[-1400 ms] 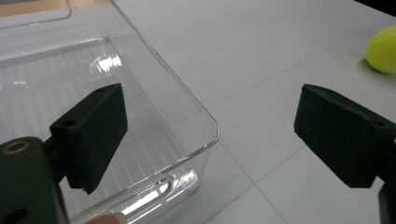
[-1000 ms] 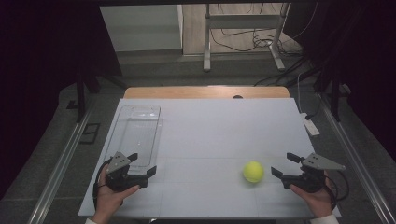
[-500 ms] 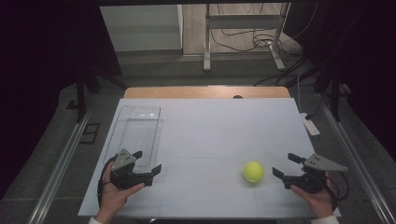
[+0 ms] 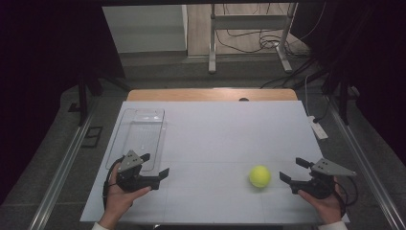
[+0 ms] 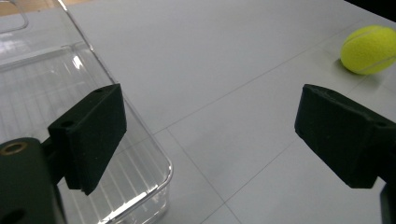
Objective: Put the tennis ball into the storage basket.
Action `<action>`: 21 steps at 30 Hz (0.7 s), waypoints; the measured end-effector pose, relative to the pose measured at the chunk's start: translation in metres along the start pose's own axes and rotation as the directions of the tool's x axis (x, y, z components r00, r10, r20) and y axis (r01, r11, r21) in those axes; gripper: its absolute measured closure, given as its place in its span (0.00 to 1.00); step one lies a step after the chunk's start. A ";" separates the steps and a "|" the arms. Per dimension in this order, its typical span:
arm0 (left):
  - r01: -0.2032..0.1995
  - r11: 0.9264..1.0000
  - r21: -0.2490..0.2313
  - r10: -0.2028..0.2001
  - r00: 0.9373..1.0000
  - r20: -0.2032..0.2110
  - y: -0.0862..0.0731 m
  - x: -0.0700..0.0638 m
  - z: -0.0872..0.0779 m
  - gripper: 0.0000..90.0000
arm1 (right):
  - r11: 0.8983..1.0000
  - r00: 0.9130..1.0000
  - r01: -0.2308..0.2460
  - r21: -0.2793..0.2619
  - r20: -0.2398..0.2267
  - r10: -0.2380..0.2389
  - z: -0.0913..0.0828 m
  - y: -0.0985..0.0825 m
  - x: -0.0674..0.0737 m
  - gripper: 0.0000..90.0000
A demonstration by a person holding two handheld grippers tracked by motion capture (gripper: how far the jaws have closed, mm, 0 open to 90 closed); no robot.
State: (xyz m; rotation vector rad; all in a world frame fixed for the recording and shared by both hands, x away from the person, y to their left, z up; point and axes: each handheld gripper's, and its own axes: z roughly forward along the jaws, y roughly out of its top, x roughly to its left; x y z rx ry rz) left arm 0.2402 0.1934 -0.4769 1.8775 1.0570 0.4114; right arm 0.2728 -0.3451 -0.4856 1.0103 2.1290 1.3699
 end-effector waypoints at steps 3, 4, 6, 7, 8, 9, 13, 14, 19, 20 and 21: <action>-0.008 1.000 0.002 0.008 1.000 0.009 0.005 -0.002 0.004 0.12 | 1.000 1.000 -0.002 -0.002 0.000 0.002 -0.001 0.000 0.000 0.14; -0.009 1.000 0.002 0.009 1.000 0.012 0.006 -0.003 0.005 0.12 | 1.000 1.000 -0.002 -0.003 -0.001 0.002 -0.001 0.000 0.000 0.14; -0.013 1.000 0.005 0.013 1.000 0.016 0.009 -0.004 0.007 0.12 | 1.000 1.000 0.001 -0.005 -0.001 -0.001 -0.001 0.000 -0.001 0.14; -0.013 1.000 0.004 0.013 1.000 0.019 0.010 -0.004 0.008 0.12 | 1.000 1.000 0.002 -0.007 -0.001 -0.002 -0.001 0.000 -0.001 0.14; -0.013 1.000 0.004 0.013 1.000 0.019 0.010 -0.004 0.008 0.12 | 1.000 1.000 0.001 -0.009 -0.001 -0.001 -0.001 0.000 -0.001 0.14; -0.014 1.000 0.006 0.014 1.000 0.023 0.011 -0.005 0.009 0.12 | 1.000 1.000 0.001 -0.009 -0.001 -0.001 -0.001 0.000 -0.001 0.14; -0.023 1.000 0.010 0.022 0.999 0.030 0.016 -0.008 0.012 0.12 | 1.000 1.000 0.000 -0.011 -0.002 -0.001 -0.002 0.000 -0.001 0.14; -0.025 1.000 0.012 0.024 0.999 0.034 0.017 -0.009 0.014 0.12 | 1.000 1.000 0.000 -0.012 -0.002 0.000 -0.002 0.000 -0.002 0.14; -0.037 0.999 0.017 0.037 0.998 0.044 0.021 -0.012 0.017 0.12 | 1.000 1.000 0.000 -0.012 -0.002 0.000 -0.002 0.000 -0.002 0.14; -0.038 0.999 0.020 0.038 0.998 0.044 0.022 -0.012 0.018 0.12 | 1.000 1.000 -0.001 -0.011 -0.003 0.001 -0.001 0.000 -0.002 0.14; -0.039 0.999 0.020 0.038 0.998 0.047 0.022 -0.013 0.019 0.12 | 1.000 1.000 0.000 -0.010 -0.003 0.000 -0.001 0.000 -0.002 0.14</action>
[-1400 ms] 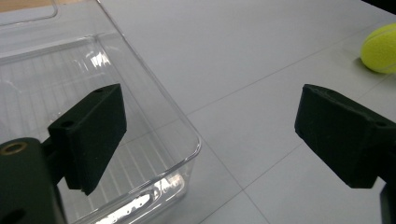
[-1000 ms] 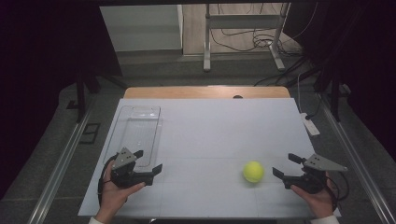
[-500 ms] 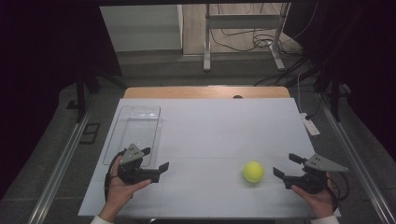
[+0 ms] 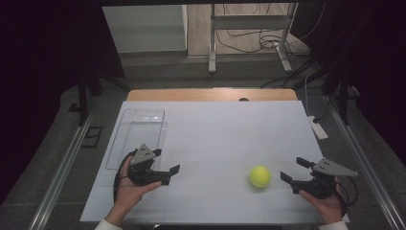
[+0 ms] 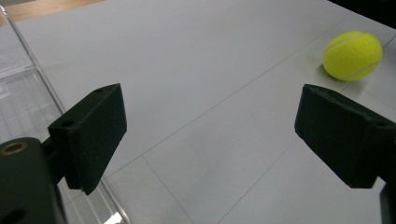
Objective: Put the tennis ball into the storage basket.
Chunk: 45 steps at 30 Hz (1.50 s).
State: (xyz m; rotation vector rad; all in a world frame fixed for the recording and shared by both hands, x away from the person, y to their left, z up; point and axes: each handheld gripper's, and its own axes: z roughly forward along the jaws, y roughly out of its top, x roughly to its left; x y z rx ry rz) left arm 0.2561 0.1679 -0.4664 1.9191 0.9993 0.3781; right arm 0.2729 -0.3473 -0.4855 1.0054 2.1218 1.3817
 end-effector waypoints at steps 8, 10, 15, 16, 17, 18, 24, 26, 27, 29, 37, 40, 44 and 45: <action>-0.004 1.000 0.009 0.004 1.000 0.012 0.005 -0.002 0.006 0.12 | 1.000 1.000 -0.003 0.003 0.002 0.003 0.000 -0.001 0.000 0.14; -0.006 1.000 0.012 0.005 1.000 0.016 0.006 -0.002 0.008 0.12 | 1.000 1.000 -0.001 0.003 0.003 0.001 0.000 -0.001 0.000 0.14; -0.009 1.000 0.023 0.009 1.000 0.025 0.009 -0.004 0.013 0.12 | 1.000 1.000 -0.003 0.001 0.000 0.003 0.000 -0.001 -0.001 0.14; -0.012 1.000 0.024 0.011 1.000 0.027 0.010 -0.004 0.014 0.12 | 1.000 1.000 -0.003 0.001 0.000 0.003 0.000 -0.001 -0.001 0.14; -0.013 1.000 0.025 0.012 1.000 0.029 0.010 -0.005 0.015 0.12 | 1.000 1.000 -0.002 0.000 0.001 0.002 0.000 -0.001 -0.001 0.14; -0.014 1.000 0.028 0.013 0.999 0.029 0.011 -0.005 0.016 0.12 | 1.000 1.000 -0.002 0.000 0.001 0.002 0.000 -0.001 -0.001 0.14; -0.016 0.999 0.031 0.014 0.999 0.039 0.015 -0.007 0.020 0.12 | 1.000 1.000 -0.001 0.001 0.001 0.001 0.000 -0.001 -0.001 0.14; -0.017 0.999 0.035 0.016 0.999 0.041 0.016 -0.008 0.022 0.12 | 1.000 1.000 -0.002 0.002 0.003 0.002 0.000 -0.001 -0.002 0.14; -0.017 0.999 0.035 0.016 0.999 0.041 0.016 -0.008 0.022 0.12 | 1.000 1.000 -0.004 0.001 0.003 0.004 0.000 -0.001 -0.002 0.14; -0.019 0.999 0.038 0.017 0.999 0.045 0.017 -0.008 0.025 0.12 | 1.000 1.000 -0.004 0.002 0.003 0.004 0.000 -0.002 -0.002 0.14; -0.028 0.999 0.046 0.025 0.998 0.055 0.020 -0.012 0.032 0.12 | 1.000 1.000 -0.003 0.002 0.002 0.003 0.000 -0.002 -0.002 0.14; -0.030 0.998 0.049 0.027 0.998 0.062 0.022 -0.014 0.035 0.12 | 1.000 1.000 -0.004 0.001 0.003 0.004 0.000 -0.002 -0.002 0.14; -0.035 0.998 0.046 0.032 0.997 0.070 0.025 -0.016 0.037 0.12 | 1.000 1.000 -0.003 0.002 0.003 0.003 0.001 -0.002 -0.002 0.14; -0.035 0.998 0.046 0.032 0.997 0.070 0.025 -0.016 0.037 0.12 | 1.000 1.000 -0.003 0.002 0.003 0.003 0.001 -0.002 -0.002 0.14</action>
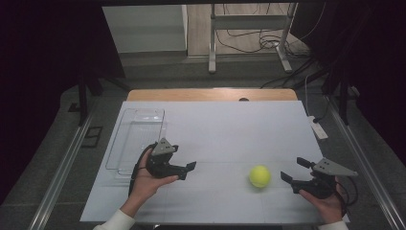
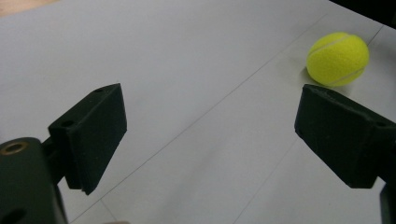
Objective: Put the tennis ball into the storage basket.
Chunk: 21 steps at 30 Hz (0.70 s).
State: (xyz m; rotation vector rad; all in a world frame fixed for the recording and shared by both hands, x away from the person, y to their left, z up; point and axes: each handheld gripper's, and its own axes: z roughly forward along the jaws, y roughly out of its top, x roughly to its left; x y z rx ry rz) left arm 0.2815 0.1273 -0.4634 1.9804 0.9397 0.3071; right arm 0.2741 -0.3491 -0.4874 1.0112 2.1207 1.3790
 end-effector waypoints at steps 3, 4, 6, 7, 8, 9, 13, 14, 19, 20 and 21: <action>-0.005 1.000 0.002 0.005 1.000 0.007 0.003 -0.002 0.003 0.12 | 1.000 1.000 0.000 -0.001 0.000 0.000 0.000 0.000 0.000 0.14; -0.007 1.000 0.004 0.007 1.000 0.009 0.003 -0.003 0.005 0.12 | 1.000 1.000 -0.001 -0.001 0.000 0.001 0.000 0.000 0.000 0.14; -0.013 1.000 0.007 0.012 1.000 0.013 0.005 -0.005 0.007 0.12 | 1.000 1.000 -0.002 -0.001 0.000 0.002 0.000 0.000 0.000 0.14; -0.013 1.000 0.007 0.012 1.000 0.013 0.005 -0.005 0.007 0.12 | 1.000 1.000 -0.002 -0.001 0.000 0.002 0.000 0.000 0.000 0.14; -0.013 1.000 0.007 0.013 1.000 0.015 0.005 -0.006 0.008 0.12 | 1.000 1.000 0.000 0.000 0.000 0.000 0.000 0.000 0.000 0.14; -0.015 1.000 0.008 0.015 1.000 0.017 0.006 -0.006 0.009 0.12 | 1.000 1.000 0.000 0.000 -0.001 0.000 0.000 0.000 0.000 0.14; -0.018 1.000 0.007 0.017 1.000 0.022 0.008 -0.008 0.012 0.11 | 1.000 1.000 0.001 0.001 -0.002 -0.001 0.000 0.000 0.000 0.14; -0.017 1.000 0.007 0.017 1.000 0.022 0.008 -0.009 0.012 0.11 | 1.000 1.000 0.001 0.001 -0.003 -0.001 0.000 0.000 0.000 0.14; -0.020 1.000 0.010 0.020 0.999 0.028 0.010 -0.010 0.016 0.11 | 1.000 1.000 0.003 0.006 -0.002 -0.003 0.001 -0.001 0.000 0.14; -0.022 1.000 0.012 0.022 0.999 0.031 0.011 -0.010 0.016 0.11 | 1.000 1.000 0.002 0.007 -0.003 -0.002 0.001 -0.001 0.000 0.14; -0.023 1.000 0.012 0.023 0.999 0.032 0.011 -0.011 0.017 0.11 | 1.000 1.000 0.002 0.007 -0.003 -0.002 0.001 -0.001 0.000 0.14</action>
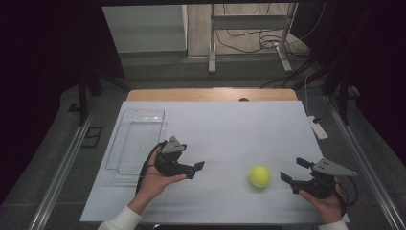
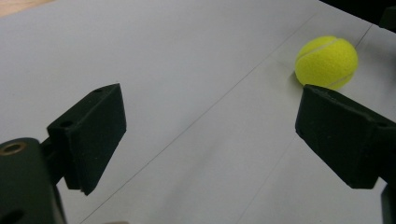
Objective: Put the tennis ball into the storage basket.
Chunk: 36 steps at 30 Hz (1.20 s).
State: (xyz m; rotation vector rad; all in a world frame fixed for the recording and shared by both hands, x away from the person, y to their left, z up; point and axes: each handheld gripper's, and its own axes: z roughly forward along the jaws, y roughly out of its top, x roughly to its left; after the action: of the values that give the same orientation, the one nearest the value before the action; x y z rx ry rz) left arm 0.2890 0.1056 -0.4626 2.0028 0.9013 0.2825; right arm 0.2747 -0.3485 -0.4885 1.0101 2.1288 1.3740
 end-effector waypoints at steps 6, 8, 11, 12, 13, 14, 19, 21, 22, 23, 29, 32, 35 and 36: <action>-0.005 1.000 0.003 0.005 1.000 0.010 0.003 -0.002 0.005 0.11 | 1.000 1.000 0.000 0.002 -0.002 0.000 0.000 0.000 0.000 0.14; -0.005 1.000 0.003 0.005 1.000 0.013 0.004 -0.003 0.005 0.11 | 1.000 1.000 -0.001 0.000 -0.003 0.001 0.000 0.000 0.000 0.14; -0.010 1.000 0.005 0.010 1.000 0.020 0.006 -0.004 0.008 0.11 | 1.000 1.000 -0.001 0.001 -0.004 0.001 0.000 0.000 0.000 0.14; -0.013 1.000 0.008 0.013 1.000 0.021 0.006 -0.004 0.009 0.11 | 1.000 1.000 -0.002 0.001 -0.004 0.002 0.001 -0.001 0.000 0.14; -0.016 1.000 0.009 0.015 1.000 0.023 0.007 -0.004 0.010 0.11 | 1.000 1.000 -0.003 0.001 -0.004 0.003 0.001 -0.001 0.000 0.14; -0.014 1.000 0.009 0.014 1.000 0.025 0.007 -0.005 0.011 0.11 | 1.000 1.000 -0.003 0.001 -0.004 0.003 0.001 -0.001 0.000 0.14; -0.016 1.000 0.011 0.015 0.999 0.038 0.009 -0.006 0.014 0.11 | 1.000 1.000 -0.005 0.001 -0.004 0.005 0.001 -0.001 -0.001 0.14; -0.017 1.000 0.011 0.017 0.999 0.043 0.010 -0.007 0.016 0.11 | 1.000 1.000 -0.006 0.002 -0.003 0.006 0.001 -0.001 -0.001 0.14; -0.019 1.000 0.012 0.019 0.999 0.045 0.011 -0.007 0.016 0.11 | 1.000 1.000 -0.005 0.002 -0.004 0.005 0.001 -0.001 -0.001 0.14; -0.019 1.000 0.012 0.019 0.999 0.045 0.011 -0.007 0.016 0.11 | 1.000 1.000 -0.005 0.002 -0.004 0.005 0.001 -0.001 -0.001 0.14; -0.024 1.000 0.014 0.024 0.998 0.055 0.014 -0.010 0.021 0.11 | 1.000 1.000 -0.007 0.001 0.000 0.007 0.001 -0.001 -0.001 0.14; -0.031 0.999 0.015 0.030 0.998 0.061 0.016 -0.012 0.023 0.11 | 1.000 1.000 -0.007 0.001 0.000 0.007 0.001 -0.001 -0.001 0.14; -0.034 0.999 0.012 0.033 0.997 0.071 0.018 -0.014 0.026 0.11 | 1.000 1.000 -0.008 0.002 0.001 0.008 0.001 -0.001 -0.002 0.14; -0.036 0.999 0.012 0.035 0.997 0.074 0.019 -0.014 0.026 0.11 | 1.000 1.000 -0.008 0.002 0.001 0.008 0.001 -0.001 -0.002 0.14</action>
State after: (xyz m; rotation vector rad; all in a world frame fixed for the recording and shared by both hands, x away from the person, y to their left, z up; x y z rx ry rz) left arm 0.3013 0.0725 -0.4607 2.0295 0.8243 0.2215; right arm 0.2761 -0.3497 -0.4903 1.0209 2.1282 1.3748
